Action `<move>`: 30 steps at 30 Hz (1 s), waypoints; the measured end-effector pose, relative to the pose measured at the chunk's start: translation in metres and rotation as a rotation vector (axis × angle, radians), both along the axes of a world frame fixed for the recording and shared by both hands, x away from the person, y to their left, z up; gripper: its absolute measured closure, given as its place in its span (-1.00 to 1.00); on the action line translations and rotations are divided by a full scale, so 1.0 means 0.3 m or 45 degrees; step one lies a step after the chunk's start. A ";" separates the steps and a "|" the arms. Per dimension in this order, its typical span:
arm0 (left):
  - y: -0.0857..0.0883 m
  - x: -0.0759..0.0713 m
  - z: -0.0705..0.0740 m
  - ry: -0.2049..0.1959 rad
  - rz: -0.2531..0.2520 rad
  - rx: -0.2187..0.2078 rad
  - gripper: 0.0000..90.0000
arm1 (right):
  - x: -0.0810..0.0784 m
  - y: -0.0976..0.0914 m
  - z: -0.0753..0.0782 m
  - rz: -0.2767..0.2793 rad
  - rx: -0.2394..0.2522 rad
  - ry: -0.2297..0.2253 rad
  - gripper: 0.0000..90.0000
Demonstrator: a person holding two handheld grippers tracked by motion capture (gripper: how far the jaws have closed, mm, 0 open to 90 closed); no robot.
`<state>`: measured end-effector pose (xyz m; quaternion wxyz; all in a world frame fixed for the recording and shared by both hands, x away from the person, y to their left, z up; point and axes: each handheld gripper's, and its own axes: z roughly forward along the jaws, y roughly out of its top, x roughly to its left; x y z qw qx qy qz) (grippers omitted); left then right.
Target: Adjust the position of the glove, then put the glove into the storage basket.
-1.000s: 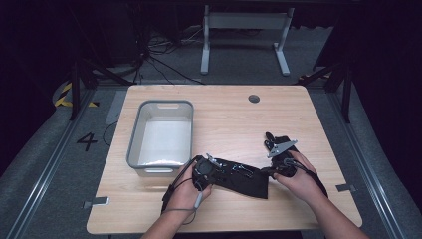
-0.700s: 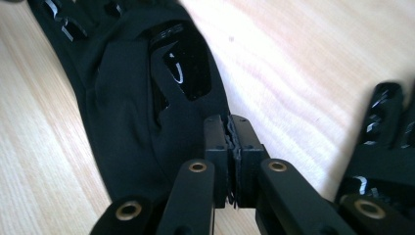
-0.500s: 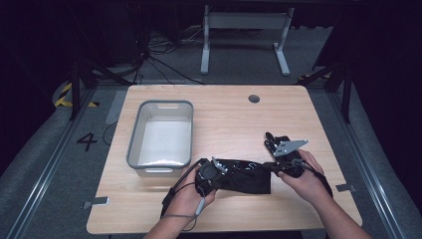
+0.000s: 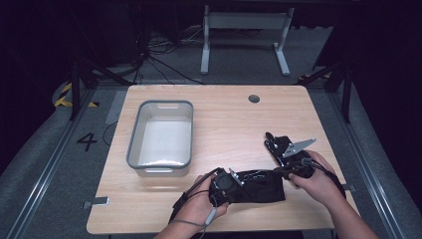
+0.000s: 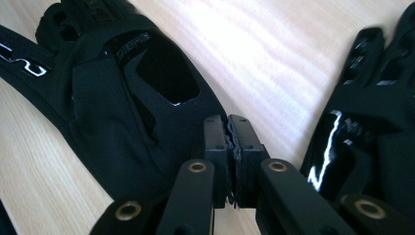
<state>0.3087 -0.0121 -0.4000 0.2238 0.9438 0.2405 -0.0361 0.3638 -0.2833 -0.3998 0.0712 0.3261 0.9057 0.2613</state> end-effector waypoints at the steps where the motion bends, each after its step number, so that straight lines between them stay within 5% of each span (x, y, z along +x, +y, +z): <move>1: -0.005 0.000 -0.005 0.012 -0.011 0.001 1.00 | 0.001 0.001 -0.005 -0.004 -0.007 0.018 0.95; 8: -0.020 0.006 -0.032 0.087 -0.043 0.045 0.99 | 0.011 0.013 -0.053 0.023 -0.064 0.108 0.88; 13: 0.002 0.020 -0.022 0.139 -0.028 -0.025 0.65 | 0.013 0.007 -0.045 0.015 -0.043 0.059 0.66; 16: 0.028 0.031 -0.001 0.114 0.009 -0.064 0.44 | 0.014 -0.015 -0.024 -0.032 0.009 0.018 0.54; 21: 0.084 0.051 0.028 0.049 0.109 -0.137 0.36 | 0.018 -0.043 0.004 -0.090 0.084 -0.027 0.48; 30: 0.157 0.086 0.051 -0.033 0.207 -0.157 0.32 | 0.031 -0.101 0.035 -0.191 0.178 -0.062 0.51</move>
